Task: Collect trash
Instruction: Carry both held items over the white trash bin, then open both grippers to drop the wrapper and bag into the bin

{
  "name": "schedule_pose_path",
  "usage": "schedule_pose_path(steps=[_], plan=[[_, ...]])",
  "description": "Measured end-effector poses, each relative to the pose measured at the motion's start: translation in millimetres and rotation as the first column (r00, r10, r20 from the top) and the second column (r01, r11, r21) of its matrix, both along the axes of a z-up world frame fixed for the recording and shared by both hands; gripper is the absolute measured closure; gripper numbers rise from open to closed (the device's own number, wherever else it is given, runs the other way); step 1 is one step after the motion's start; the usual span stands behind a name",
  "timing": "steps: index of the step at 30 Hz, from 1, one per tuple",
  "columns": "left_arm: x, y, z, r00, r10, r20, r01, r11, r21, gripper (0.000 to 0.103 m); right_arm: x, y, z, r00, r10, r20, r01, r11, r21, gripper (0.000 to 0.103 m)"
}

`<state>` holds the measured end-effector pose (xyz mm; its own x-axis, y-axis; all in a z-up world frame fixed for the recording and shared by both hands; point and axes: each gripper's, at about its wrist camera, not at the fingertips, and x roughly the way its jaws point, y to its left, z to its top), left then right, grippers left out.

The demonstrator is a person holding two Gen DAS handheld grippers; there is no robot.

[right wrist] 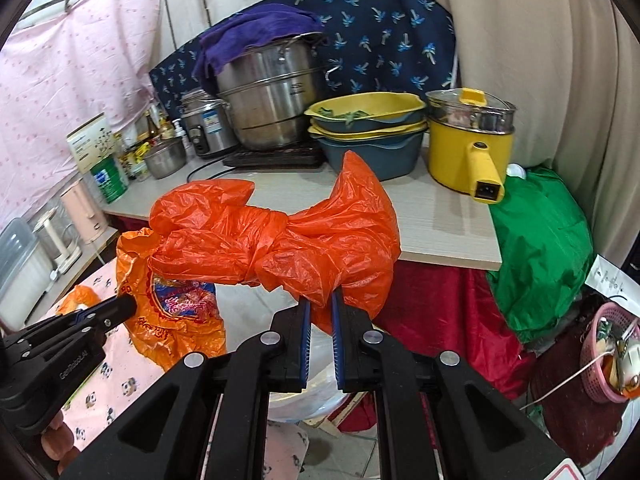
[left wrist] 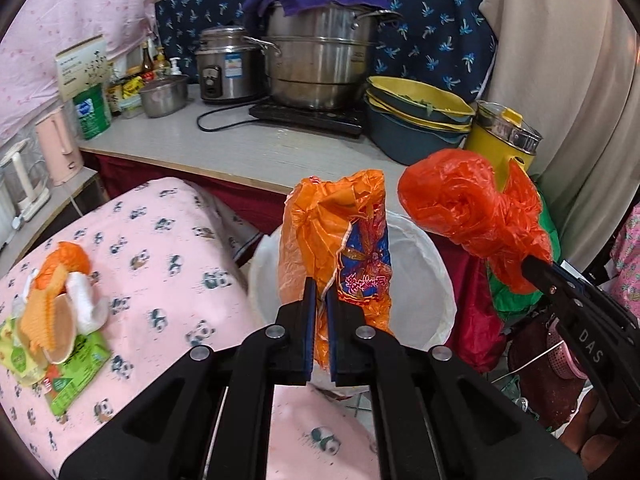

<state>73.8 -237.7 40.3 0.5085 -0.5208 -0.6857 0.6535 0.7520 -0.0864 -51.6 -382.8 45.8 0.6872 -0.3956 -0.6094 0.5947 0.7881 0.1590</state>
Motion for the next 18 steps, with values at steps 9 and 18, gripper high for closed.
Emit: schedule_pose_path(steps=[9, 18], plan=[[24, -27, -25, 0.999, -0.002, -0.054, 0.003, 1.0, 0.006, 0.078, 11, -16, -11, 0.999, -0.026, -0.027, 0.026, 1.0, 0.009, 0.094], [35, -7, -29, 0.997, 0.077, -0.028, -0.077, 0.997, 0.005, 0.046, 37, -10, -20, 0.999, 0.022, -0.047, -0.021, 0.999, 0.025, 0.092]])
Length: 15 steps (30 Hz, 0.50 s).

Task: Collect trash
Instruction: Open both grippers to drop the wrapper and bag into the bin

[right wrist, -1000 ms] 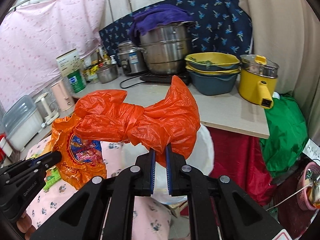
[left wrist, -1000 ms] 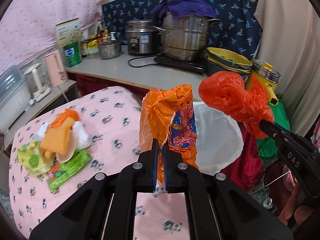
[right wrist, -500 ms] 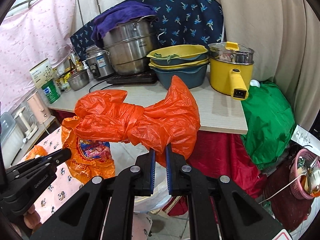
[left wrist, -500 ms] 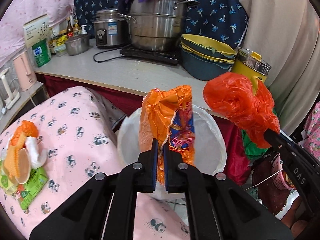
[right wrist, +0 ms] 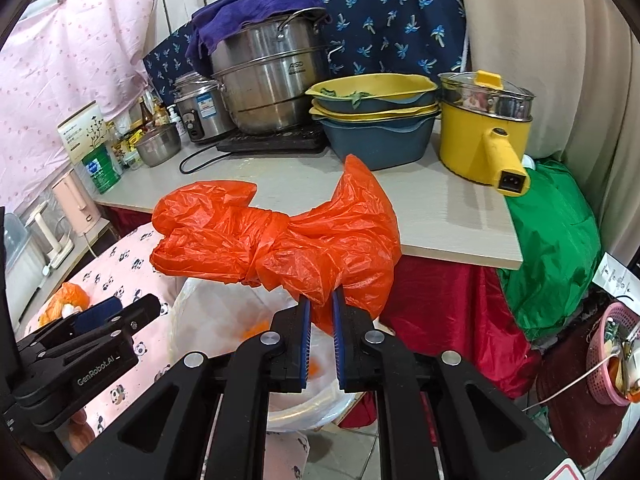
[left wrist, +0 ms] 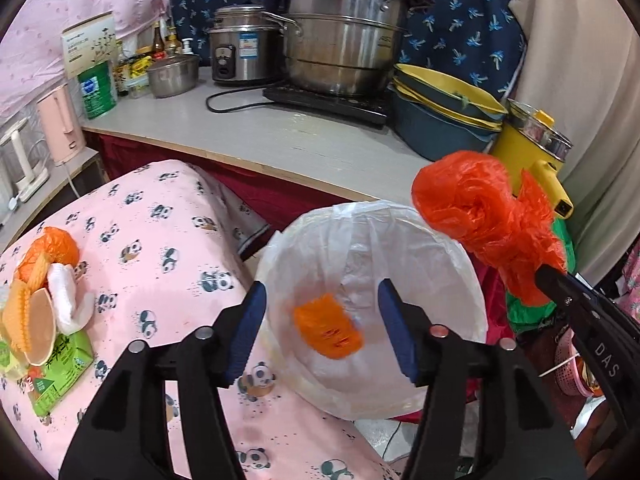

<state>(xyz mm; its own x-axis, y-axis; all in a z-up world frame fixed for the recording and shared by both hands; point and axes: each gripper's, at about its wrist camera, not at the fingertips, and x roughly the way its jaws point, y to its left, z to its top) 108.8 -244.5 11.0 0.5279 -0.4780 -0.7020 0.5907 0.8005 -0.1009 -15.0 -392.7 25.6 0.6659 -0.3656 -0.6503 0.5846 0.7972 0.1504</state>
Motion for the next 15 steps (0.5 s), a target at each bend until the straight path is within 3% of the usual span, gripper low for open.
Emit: schedule_pose_path(steps=[5, 8, 15], plan=[[2, 17, 2, 0.999, 0.045, 0.03, -0.045, 0.999, 0.007, 0.037, 17, 6, -3, 0.999, 0.037, 0.005, -0.037, 0.999, 0.018, 0.087], [5, 30, 4, 0.996, 0.079, 0.039, -0.079, 0.997, 0.005, 0.031, 27, 11, -1, 0.999, 0.052, 0.009, -0.053, 0.999, 0.014, 0.079], [9, 58, 10, 0.987, 0.149, 0.055, -0.148, 0.989, -0.008, 0.029, 30, 27, 13, 0.996, 0.078, 0.035, -0.077, 0.997, -0.013, 0.064]])
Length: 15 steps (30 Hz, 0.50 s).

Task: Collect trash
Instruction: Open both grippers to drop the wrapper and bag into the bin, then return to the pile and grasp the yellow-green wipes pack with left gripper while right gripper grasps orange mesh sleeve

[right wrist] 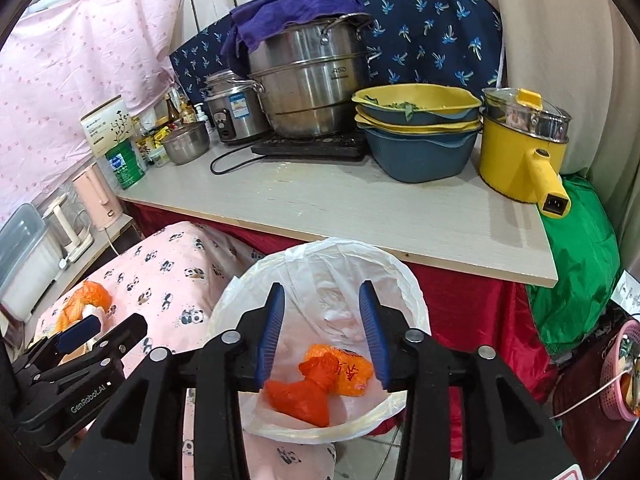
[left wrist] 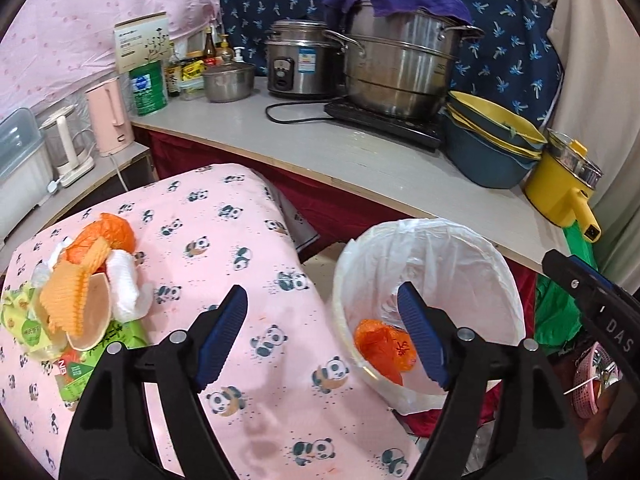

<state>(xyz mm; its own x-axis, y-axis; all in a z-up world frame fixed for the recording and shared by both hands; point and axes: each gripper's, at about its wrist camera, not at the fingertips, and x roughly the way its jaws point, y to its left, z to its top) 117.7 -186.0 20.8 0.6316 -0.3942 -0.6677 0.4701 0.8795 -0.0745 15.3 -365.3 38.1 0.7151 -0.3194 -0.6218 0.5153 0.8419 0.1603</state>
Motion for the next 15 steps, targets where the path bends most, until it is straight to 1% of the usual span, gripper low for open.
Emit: schedule_pose_path(steps=[4, 13, 15], plan=[[0, 17, 4, 0.999, 0.033, 0.004, -0.033, 0.999, -0.011, 0.028, -1, 13, 9, 1.0, 0.015, 0.012, -0.015, 1.0, -0.01, 0.059], [-2, 61, 13, 0.995, 0.102, 0.015, -0.101, 0.994, -0.03, 0.027, 5, 52, 25, 0.997, 0.072, 0.029, -0.071, 0.997, -0.035, 0.057], [-1, 73, 16, 0.992, 0.122, 0.018, -0.121, 0.992, -0.036, 0.025, 8, 62, 28, 0.996, 0.089, 0.03, -0.088, 0.995, -0.038, 0.057]])
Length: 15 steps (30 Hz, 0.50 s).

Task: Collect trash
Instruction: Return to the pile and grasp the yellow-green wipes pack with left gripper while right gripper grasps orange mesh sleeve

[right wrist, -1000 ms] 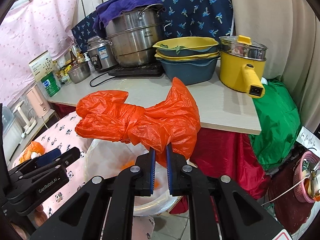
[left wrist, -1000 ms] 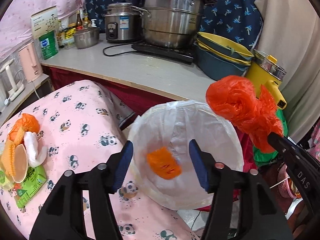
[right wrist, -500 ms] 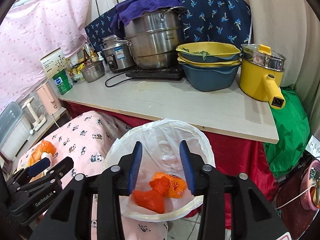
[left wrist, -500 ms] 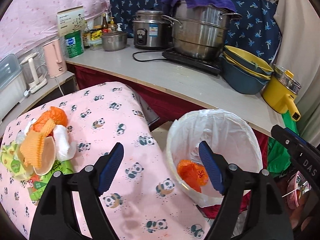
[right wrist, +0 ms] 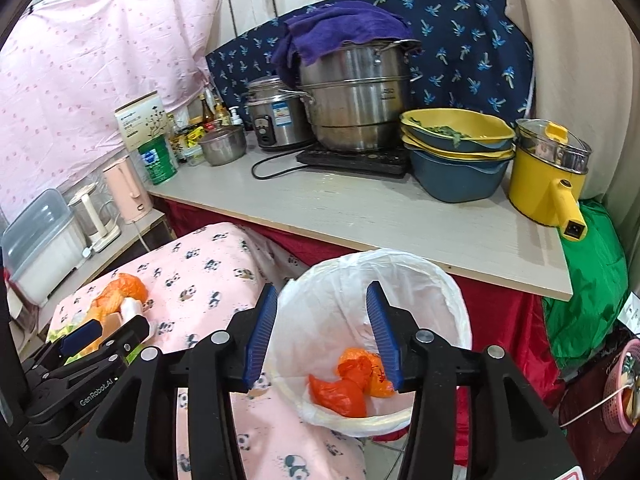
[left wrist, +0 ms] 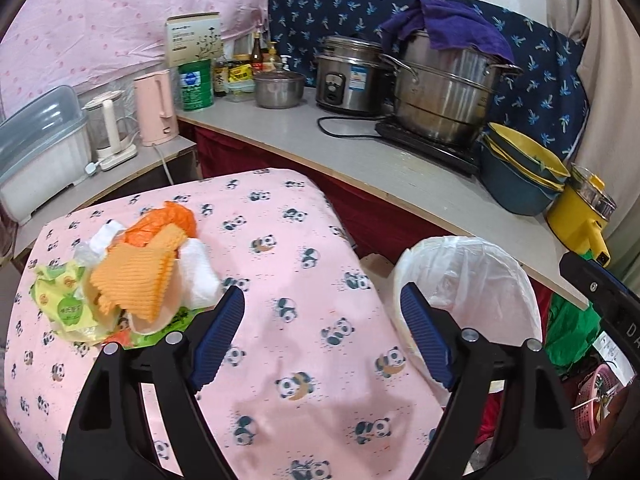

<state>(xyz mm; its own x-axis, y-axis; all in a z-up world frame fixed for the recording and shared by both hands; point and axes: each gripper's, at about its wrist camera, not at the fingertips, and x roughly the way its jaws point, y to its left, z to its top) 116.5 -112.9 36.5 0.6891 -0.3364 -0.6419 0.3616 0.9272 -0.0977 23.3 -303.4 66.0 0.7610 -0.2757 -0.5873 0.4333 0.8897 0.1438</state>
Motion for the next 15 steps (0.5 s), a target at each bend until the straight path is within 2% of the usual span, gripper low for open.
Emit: schedule_pose_path(steps=[8, 15], plan=[[3, 54, 6, 0.995, 0.099, 0.012, -0.099, 0.995, -0.011, 0.024, 19, 52, 8, 0.995, 0.101, -0.005, -0.101, 0.995, -0.018, 0.057], [10, 109, 4, 0.98, 0.198, 0.006, -0.197, 0.98, -0.017, 0.024, 40, 101, 6, 0.979, 0.201, -0.021, -0.202, 0.979, -0.015, 0.057]])
